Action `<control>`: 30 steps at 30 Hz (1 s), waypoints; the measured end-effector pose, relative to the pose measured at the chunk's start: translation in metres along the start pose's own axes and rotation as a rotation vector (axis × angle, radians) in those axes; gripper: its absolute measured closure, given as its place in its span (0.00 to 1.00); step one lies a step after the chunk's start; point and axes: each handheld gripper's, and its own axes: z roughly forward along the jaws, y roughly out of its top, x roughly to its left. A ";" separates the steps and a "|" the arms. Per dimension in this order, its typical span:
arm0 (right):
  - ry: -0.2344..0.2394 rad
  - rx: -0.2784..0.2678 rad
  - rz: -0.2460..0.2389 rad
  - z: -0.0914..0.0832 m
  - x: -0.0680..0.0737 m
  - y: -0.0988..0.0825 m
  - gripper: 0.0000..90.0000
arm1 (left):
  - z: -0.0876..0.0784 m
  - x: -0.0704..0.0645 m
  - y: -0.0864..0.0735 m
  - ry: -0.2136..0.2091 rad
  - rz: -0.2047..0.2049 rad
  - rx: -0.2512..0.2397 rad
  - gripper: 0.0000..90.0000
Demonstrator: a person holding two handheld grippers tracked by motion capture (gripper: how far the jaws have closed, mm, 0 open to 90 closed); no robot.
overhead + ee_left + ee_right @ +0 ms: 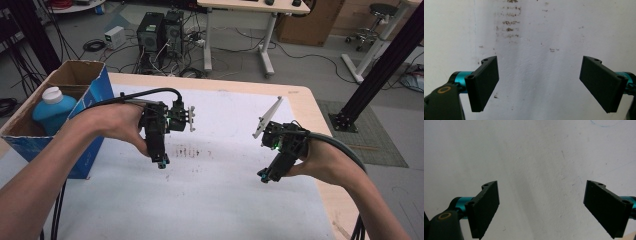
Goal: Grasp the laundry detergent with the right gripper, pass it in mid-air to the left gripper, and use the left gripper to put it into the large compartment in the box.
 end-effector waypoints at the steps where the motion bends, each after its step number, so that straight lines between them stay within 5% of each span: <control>1: 0.000 0.000 -0.001 0.000 0.000 0.000 0.14 | 0.001 0.000 0.001 -0.005 -0.002 0.007 0.18; 30: 0.008 0.005 -0.011 0.004 0.000 -0.001 0.14 | 0.004 -0.004 0.008 -0.009 0.011 0.016 0.18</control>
